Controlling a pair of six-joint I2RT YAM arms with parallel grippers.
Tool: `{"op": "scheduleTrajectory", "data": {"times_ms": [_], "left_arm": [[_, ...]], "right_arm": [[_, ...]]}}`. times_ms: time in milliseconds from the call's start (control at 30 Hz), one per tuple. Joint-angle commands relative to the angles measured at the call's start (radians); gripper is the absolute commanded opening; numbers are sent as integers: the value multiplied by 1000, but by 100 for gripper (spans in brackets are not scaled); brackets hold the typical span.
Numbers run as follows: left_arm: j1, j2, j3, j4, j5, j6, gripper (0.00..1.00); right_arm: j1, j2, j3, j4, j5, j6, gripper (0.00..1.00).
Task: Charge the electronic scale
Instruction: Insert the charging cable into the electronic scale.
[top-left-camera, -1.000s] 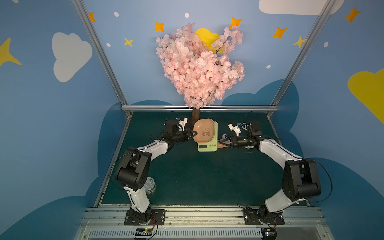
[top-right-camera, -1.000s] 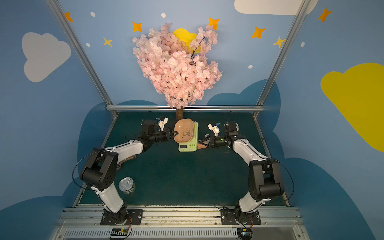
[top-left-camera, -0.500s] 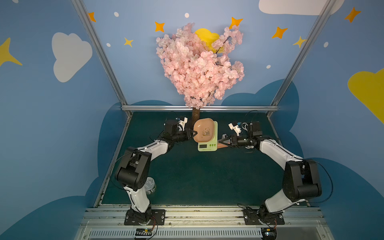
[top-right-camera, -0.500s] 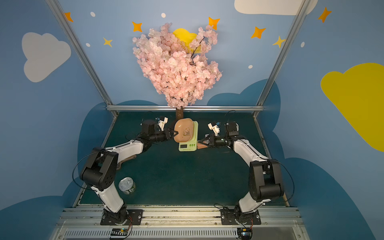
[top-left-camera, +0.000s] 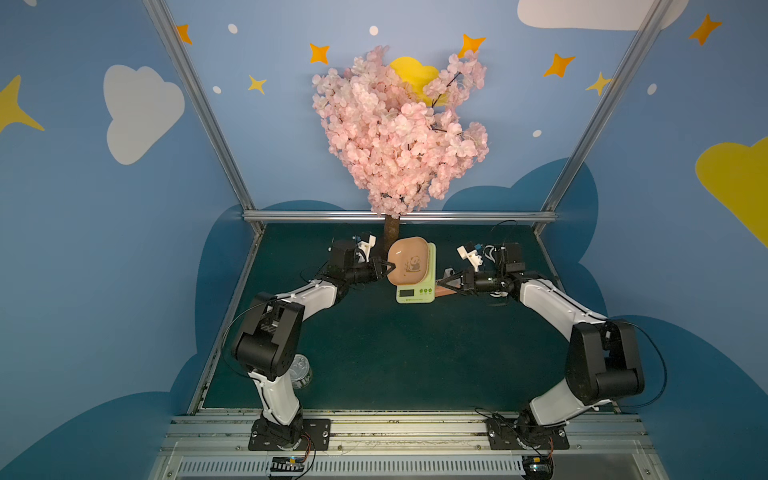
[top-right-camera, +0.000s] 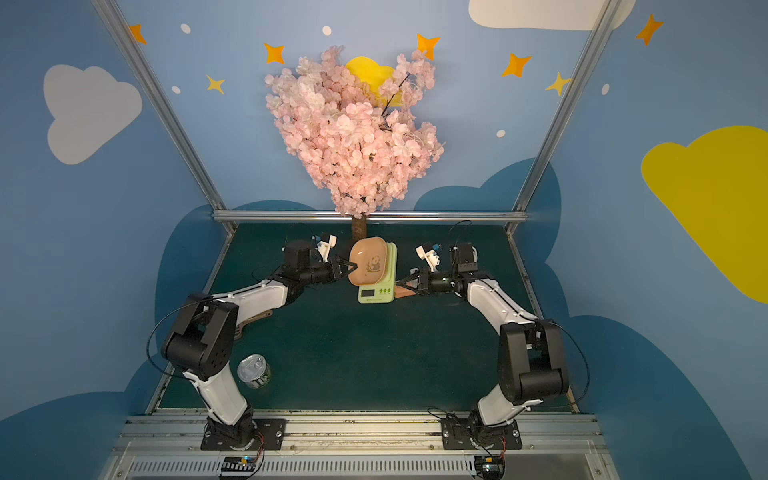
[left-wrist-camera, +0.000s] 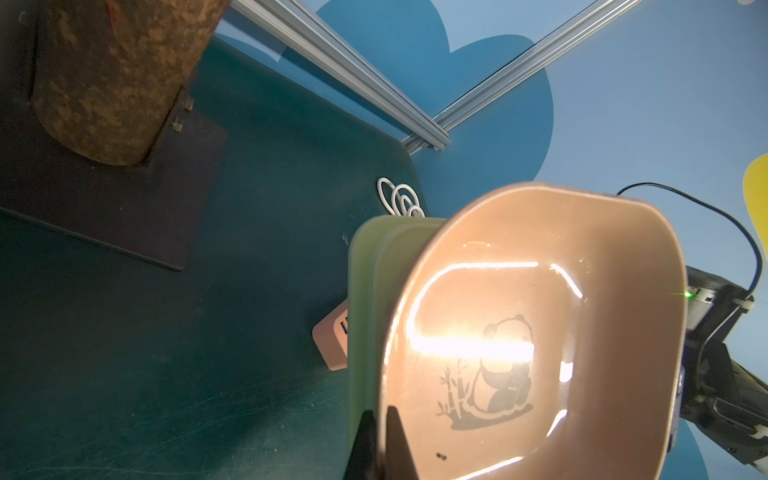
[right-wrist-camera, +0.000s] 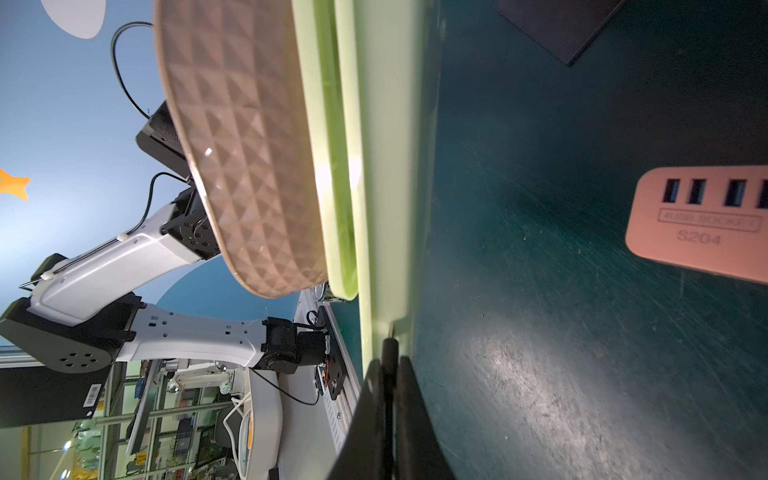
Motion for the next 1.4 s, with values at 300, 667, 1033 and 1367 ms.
{"op": "scheduleTrajectory", "data": {"times_ms": [300, 667, 1033, 1367], "left_arm": [[-17, -7, 29, 88, 70, -24, 4], [-18, -14, 36, 104, 54, -34, 4], [-18, -16, 39, 106, 49, -30, 4], [-18, -14, 40, 120, 59, -35, 4]], "right_arm": [[12, -9, -3, -3, 10, -13, 0], [19, 3, 0, -28, 10, 2, 0], [25, -12, -21, -51, 16, 11, 0], [29, -8, -26, -59, 17, 41, 0]]}}
